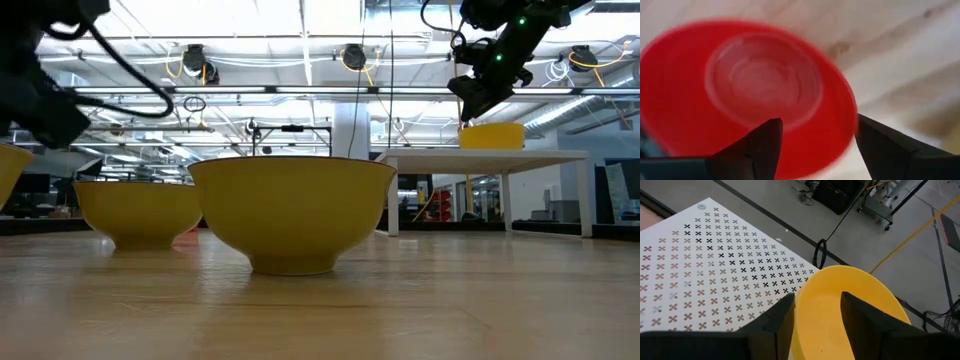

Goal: Pick & Place Mini bowls
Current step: Put the red bowl on the shelf

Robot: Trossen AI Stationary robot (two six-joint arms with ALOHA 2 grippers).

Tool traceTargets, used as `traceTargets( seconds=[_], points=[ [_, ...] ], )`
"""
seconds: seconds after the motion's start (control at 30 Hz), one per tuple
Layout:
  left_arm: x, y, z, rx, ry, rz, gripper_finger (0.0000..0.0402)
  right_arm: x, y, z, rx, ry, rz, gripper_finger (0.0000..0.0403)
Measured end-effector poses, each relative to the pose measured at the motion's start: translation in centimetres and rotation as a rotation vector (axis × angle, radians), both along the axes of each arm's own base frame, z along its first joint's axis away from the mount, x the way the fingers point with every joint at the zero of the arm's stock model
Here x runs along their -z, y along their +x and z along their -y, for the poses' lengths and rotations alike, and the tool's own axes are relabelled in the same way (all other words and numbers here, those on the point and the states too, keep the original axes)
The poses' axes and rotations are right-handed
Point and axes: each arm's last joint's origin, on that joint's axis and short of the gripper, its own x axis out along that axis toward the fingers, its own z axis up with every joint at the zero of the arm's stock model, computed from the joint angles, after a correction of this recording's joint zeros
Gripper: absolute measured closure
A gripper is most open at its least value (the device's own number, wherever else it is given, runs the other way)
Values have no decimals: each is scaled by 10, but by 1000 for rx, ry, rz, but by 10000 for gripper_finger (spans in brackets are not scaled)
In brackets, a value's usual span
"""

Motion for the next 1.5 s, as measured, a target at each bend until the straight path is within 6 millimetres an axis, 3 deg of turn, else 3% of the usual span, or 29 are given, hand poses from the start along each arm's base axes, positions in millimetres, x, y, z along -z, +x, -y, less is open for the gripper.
traceTargets(
  seconds=[0.17, 0.27, 0.53, 0.7, 0.93, 1.17, 1.5],
  points=[
    [13, -5, -4, 0, 20, 9, 160, 0, 0, 0, -3, -1, -5, 259],
    [13, -6, -4, 2, 16, 6, 187, 0, 0, 0, -10, -3, -16, 259],
    [11, -6, -1, 33, -74, -6, 383, 0, 0, 0, -10, -3, -16, 268],
    [-7, -3, 1, 39, -136, 81, 386, 0, 0, 0, -41, -14, -65, 272],
    [-69, 8, 1, 24, -96, 414, 391, 0, 6, -6, -109, -29, -102, 273],
    [-127, 15, -5, 103, 69, 820, 392, -2, 15, -16, -194, -40, -66, 273],
    [-154, 48, -11, 448, 390, 1269, 389, -9, 39, -39, -646, 95, 184, 273]
  ],
)
